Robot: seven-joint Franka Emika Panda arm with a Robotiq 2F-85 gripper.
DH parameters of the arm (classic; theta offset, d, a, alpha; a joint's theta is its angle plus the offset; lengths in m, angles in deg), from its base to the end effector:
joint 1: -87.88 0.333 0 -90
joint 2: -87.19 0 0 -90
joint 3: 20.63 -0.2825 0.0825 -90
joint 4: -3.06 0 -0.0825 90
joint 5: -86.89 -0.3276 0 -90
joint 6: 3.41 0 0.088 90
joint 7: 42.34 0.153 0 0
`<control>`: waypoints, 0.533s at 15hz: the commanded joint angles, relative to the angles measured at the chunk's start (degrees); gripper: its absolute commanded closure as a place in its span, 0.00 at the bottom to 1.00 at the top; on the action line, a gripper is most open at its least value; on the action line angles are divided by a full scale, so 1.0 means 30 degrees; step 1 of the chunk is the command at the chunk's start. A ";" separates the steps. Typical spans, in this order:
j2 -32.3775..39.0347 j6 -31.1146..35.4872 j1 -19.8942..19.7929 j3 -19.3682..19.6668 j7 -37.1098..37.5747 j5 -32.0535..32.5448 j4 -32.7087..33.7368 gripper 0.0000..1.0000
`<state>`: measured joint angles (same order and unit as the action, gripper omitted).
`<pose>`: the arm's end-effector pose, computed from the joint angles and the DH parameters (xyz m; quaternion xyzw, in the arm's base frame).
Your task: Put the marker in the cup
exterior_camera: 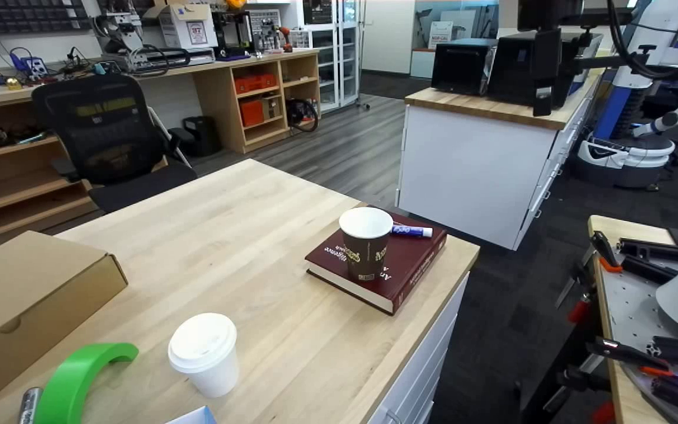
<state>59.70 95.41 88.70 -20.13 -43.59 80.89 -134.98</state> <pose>0.3337 0.0162 0.4170 -0.9934 -0.0010 0.1017 0.0534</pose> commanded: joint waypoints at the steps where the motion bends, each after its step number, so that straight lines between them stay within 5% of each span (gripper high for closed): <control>1: 0.0008 -0.0033 -0.0036 -0.0026 -0.0015 -0.0006 0.0028 0.00; 8: -0.0435 0.5297 -0.0042 -0.0430 0.0378 0.0209 -0.0861 0.00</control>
<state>59.69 103.54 88.67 -20.52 -43.58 81.08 -135.41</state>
